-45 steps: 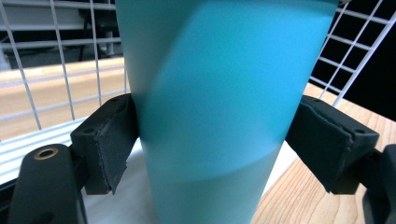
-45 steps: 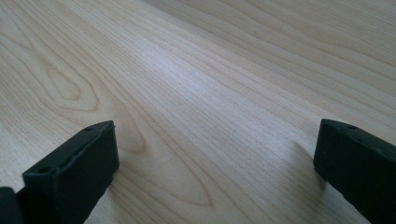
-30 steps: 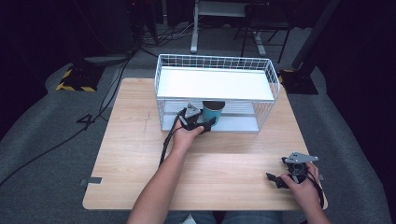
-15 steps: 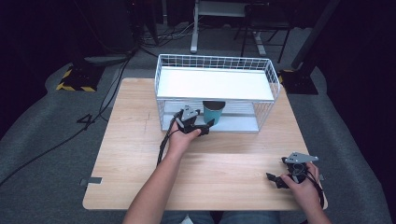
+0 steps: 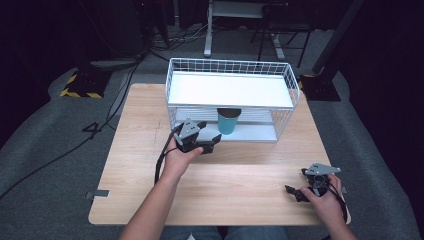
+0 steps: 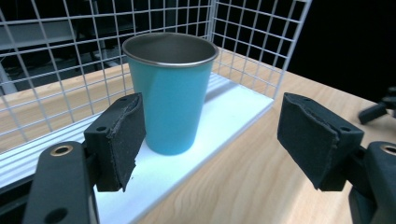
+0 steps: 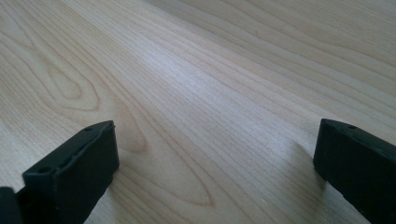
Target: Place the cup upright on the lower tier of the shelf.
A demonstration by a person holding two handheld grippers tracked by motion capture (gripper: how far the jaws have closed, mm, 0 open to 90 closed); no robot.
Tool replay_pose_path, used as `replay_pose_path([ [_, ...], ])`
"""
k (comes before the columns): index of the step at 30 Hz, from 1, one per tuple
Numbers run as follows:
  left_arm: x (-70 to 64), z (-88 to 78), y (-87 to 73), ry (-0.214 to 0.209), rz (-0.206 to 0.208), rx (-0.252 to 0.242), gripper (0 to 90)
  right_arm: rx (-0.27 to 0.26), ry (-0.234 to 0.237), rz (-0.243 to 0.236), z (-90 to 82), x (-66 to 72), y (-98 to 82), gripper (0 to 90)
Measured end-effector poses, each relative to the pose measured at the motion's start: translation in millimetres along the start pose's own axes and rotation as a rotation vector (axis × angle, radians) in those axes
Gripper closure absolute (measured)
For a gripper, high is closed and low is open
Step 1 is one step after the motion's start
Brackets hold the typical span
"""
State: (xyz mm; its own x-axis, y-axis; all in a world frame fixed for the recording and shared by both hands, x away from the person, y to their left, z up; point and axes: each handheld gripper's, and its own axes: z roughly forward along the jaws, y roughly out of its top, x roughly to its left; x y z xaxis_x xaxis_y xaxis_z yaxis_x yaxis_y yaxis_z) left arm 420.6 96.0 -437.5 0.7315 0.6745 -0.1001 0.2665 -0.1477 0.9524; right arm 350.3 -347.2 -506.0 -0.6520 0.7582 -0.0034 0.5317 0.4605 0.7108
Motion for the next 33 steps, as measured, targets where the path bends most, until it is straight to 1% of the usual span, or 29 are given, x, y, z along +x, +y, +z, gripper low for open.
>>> replay_pose_path([
  [3,-1.8,-14.7,-0.9,-0.002,0.013,0.008,24.8,0.000,0.000,0.000,0.0,0.0,0.0,0.4],
  [6,-2.4,-32.7,-3.0,-0.007,0.022,0.017,25.2,0.000,0.000,0.000,0.0,0.0,0.0,0.4],
  [7,-2.2,-38.6,-3.5,-0.001,0.031,0.022,25.2,0.000,0.000,0.000,0.0,0.0,0.0,0.4],
  [11,-2.5,-61.2,-5.4,0.007,0.040,0.032,25.2,0.001,-0.002,0.000,-0.1,0.1,0.0,0.4],
  [15,-3.0,-89.1,-8.2,0.028,0.068,0.061,25.0,0.000,0.000,0.000,0.0,0.0,0.0,0.4],
  [16,-3.8,-93.6,-9.2,0.028,0.060,0.064,24.8,0.000,0.000,0.000,0.0,0.0,0.0,0.4],
  [17,-3.5,-100.0,-9.9,0.031,0.070,0.071,24.8,0.001,-0.002,0.000,-0.1,0.1,0.0,0.4],
  [20,-4.8,-118.1,-12.8,0.036,0.071,0.087,24.6,0.000,0.000,0.000,0.0,0.0,0.0,0.4],
  [22,-5.1,-128.3,-14.9,0.038,0.081,0.110,24.5,0.000,0.000,0.000,0.0,0.0,0.0,0.4],
  [23,-5.0,-132.8,-15.9,0.044,0.090,0.122,24.5,0.000,0.000,0.000,0.0,0.0,0.0,0.4],
  [25,-4.2,-139.3,-18.6,0.048,0.095,0.145,24.7,0.001,-0.001,0.000,-0.1,0.1,0.0,0.4],
  [28,-3.5,-146.8,-22.9,0.052,0.089,0.169,24.7,0.000,0.000,0.000,0.0,0.0,0.0,0.4],
  [31,-5.6,-152.3,-28.7,0.047,0.086,0.193,23.5,0.000,0.000,0.000,0.0,0.0,0.0,0.4],
  [33,-6.8,-155.7,-35.5,0.043,0.094,0.213,23.4,0.000,0.000,0.000,0.0,0.0,0.0,0.4],
])
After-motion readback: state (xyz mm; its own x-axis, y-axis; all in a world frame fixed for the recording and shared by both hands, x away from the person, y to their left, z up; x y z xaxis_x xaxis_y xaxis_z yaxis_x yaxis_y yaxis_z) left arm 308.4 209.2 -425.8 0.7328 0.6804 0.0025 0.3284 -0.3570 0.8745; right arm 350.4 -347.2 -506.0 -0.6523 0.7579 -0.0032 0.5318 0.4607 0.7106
